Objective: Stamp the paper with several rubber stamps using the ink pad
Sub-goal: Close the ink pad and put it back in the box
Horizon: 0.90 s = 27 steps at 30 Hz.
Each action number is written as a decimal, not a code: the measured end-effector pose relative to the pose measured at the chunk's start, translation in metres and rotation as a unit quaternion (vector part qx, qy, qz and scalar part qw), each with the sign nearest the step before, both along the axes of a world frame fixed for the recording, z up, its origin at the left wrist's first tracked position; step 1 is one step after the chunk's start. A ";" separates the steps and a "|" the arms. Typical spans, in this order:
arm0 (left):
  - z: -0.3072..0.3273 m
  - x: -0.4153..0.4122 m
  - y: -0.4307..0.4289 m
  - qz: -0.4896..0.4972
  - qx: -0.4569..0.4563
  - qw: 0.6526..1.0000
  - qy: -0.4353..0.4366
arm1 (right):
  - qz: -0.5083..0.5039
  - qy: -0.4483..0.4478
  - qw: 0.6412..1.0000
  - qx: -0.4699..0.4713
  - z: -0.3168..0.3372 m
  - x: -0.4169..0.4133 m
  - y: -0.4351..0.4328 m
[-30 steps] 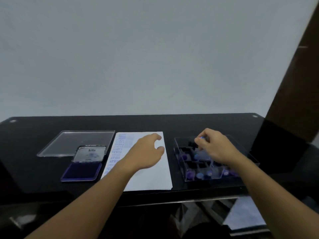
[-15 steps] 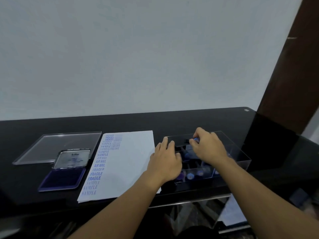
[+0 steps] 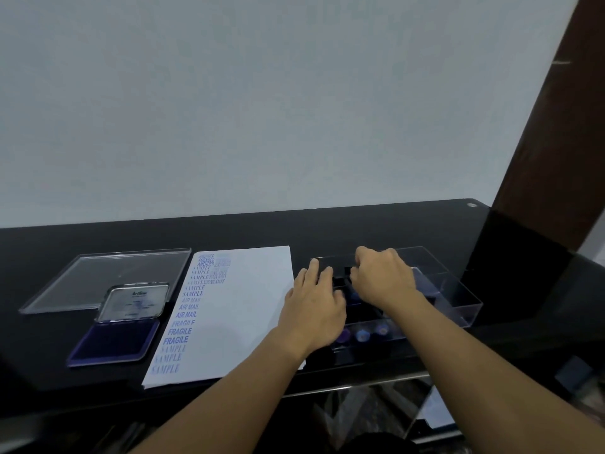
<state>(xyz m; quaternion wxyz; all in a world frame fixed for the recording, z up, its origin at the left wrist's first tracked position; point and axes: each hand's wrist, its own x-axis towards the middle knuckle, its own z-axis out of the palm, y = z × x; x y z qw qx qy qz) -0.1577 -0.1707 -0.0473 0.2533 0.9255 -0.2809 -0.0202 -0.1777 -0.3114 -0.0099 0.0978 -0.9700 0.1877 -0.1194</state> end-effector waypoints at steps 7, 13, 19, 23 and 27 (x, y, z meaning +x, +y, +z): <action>0.000 0.000 -0.001 -0.002 -0.005 1.000 0.012 | 0.004 -0.046 0.996 0.077 -0.017 -0.010 -0.014; 0.002 0.001 0.002 -0.010 -0.025 0.999 0.042 | 0.023 -0.052 0.992 0.113 -0.009 -0.020 -0.022; 0.027 0.001 0.028 -0.001 -0.165 0.980 0.114 | 0.015 -0.044 0.992 0.118 0.005 -0.028 -0.013; 0.048 0.008 0.076 0.039 -0.173 0.979 0.102 | 0.049 -0.072 0.984 0.153 0.019 -0.025 0.021; 0.062 0.018 0.139 0.098 -0.194 0.970 0.113 | 0.081 -0.089 0.967 0.226 0.025 -0.014 0.073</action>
